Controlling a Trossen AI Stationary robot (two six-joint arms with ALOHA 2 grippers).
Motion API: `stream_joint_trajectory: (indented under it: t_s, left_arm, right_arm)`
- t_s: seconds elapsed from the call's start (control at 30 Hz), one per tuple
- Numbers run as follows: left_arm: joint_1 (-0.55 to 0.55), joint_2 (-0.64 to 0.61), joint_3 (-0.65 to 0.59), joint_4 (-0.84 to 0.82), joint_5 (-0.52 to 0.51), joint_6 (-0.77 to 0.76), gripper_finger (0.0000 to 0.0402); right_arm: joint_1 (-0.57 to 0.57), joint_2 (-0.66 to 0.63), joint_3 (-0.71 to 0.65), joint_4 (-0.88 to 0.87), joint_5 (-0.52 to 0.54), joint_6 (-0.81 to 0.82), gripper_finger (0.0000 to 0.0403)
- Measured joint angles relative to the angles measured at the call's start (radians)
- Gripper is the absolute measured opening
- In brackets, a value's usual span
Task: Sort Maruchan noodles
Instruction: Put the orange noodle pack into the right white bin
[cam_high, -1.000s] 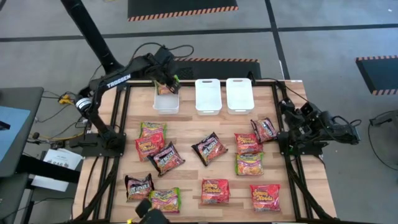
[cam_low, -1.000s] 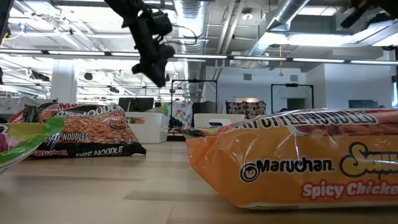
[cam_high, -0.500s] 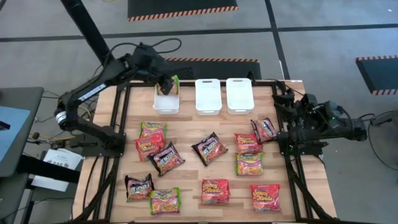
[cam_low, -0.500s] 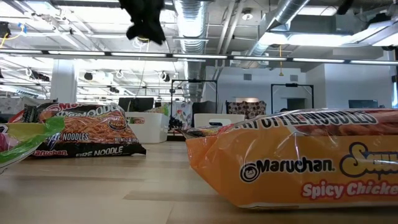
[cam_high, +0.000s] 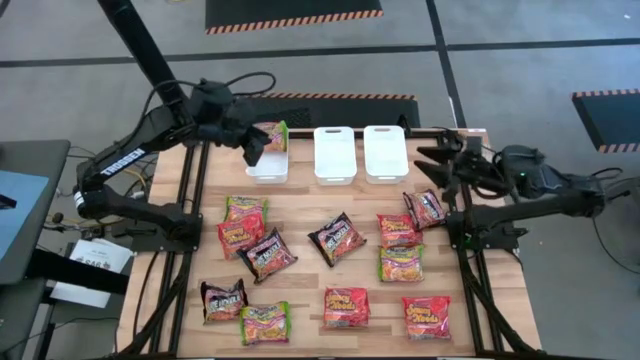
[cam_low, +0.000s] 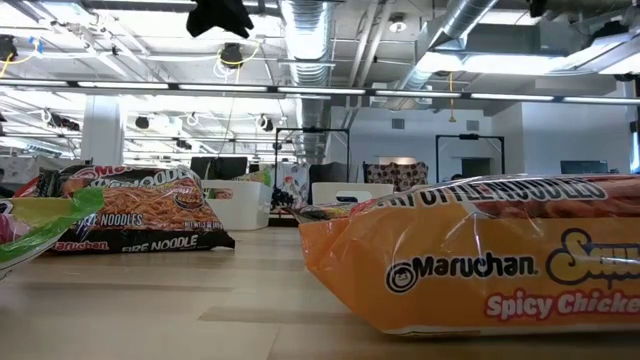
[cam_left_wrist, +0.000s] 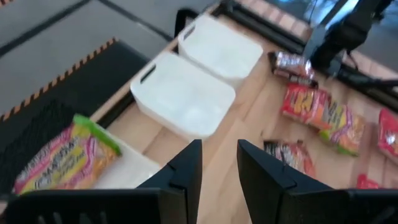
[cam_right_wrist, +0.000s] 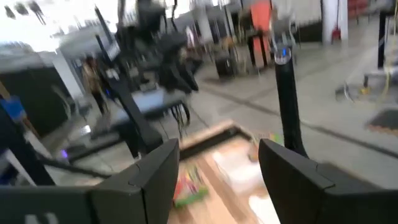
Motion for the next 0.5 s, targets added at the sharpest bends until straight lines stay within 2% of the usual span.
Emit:
stream_joint_trajectory:
  t_s: [0.13,0.3,0.5]
  left_arm:
    - [0.0,0.0,0.0,-0.075,-0.001,-0.019,0.0086]
    - [-0.008,0.0,0.0,-0.136,0.0,-0.052,0.0086]
    - [-0.041,0.0,-0.001,-0.161,-0.001,-0.056,0.0086]
  right_arm:
    - [0.0,0.08,0.046,-0.091,-0.016,0.002,0.0246]
    - [0.004,0.154,0.063,-0.125,-0.076,0.025,0.0246]
    - [0.034,0.234,0.064,-0.155,-0.219,0.169,0.0246]
